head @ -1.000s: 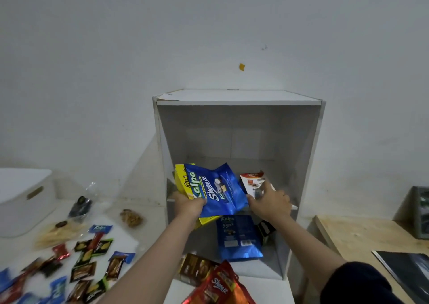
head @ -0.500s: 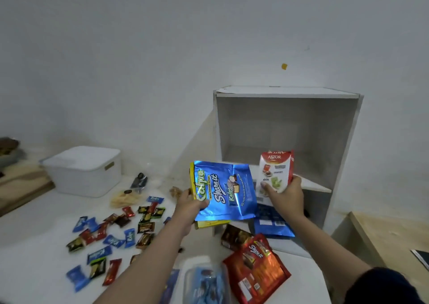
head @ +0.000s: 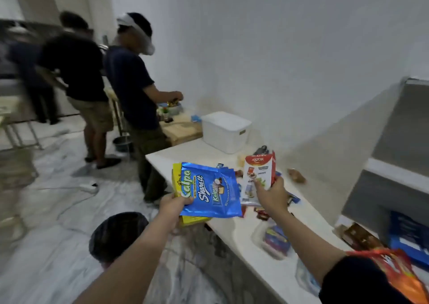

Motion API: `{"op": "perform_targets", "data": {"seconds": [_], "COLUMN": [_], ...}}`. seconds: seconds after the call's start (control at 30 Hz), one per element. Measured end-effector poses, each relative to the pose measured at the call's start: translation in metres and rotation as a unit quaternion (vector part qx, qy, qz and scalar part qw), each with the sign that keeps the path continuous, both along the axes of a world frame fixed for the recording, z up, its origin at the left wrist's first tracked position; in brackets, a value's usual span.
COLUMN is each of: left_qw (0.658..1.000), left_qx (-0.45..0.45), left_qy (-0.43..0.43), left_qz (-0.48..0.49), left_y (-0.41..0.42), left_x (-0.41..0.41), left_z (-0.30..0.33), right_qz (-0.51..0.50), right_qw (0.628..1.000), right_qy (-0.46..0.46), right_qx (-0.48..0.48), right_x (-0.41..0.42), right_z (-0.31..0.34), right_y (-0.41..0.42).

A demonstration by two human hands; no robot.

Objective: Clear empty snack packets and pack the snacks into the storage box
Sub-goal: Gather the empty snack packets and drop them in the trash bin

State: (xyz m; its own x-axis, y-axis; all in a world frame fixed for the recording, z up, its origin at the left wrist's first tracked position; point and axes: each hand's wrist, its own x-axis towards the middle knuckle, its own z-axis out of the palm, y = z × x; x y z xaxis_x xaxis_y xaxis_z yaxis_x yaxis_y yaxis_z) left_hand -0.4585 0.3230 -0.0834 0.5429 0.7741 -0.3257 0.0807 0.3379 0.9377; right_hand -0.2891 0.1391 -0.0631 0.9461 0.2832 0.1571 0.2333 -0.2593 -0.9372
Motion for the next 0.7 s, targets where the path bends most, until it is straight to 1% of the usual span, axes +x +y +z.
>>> {"op": "perform_targets", "data": {"seconds": [0.1,0.17,0.27,0.33,0.53,0.7], "left_qw": [0.998,0.991,0.975,0.961,0.927,0.895], "left_qx": [-0.007,-0.015,-0.029,-0.047,-0.055,-0.082], "left_qy": [0.024,0.042,0.073,0.089,0.150,0.202], "left_qz": [0.064,0.125,0.209,0.258,0.340,0.390], "left_y": [0.045,0.072,0.108,0.134,0.214,0.271], "left_x": [-0.061,-0.097,-0.137,-0.155,-0.167,-0.151], "left_z": [-0.018,-0.030,-0.046,-0.061,-0.110,-0.155], "right_qz": [0.072,0.122,0.188,0.240,0.340,0.388], "right_qw": [0.997,0.991,0.979,0.963,0.925,0.893], "right_qy": [0.023,0.034,0.040,0.063,0.085,0.094], "right_qx": [-0.024,-0.042,-0.071,-0.101,-0.143,-0.207], "right_x": [-0.032,-0.052,-0.080,-0.096,-0.108,-0.101], "right_z": [-0.016,-0.028,-0.045,-0.061,-0.105,-0.146], "right_y": [0.069,0.114,0.179,0.224,0.336,0.418]}}
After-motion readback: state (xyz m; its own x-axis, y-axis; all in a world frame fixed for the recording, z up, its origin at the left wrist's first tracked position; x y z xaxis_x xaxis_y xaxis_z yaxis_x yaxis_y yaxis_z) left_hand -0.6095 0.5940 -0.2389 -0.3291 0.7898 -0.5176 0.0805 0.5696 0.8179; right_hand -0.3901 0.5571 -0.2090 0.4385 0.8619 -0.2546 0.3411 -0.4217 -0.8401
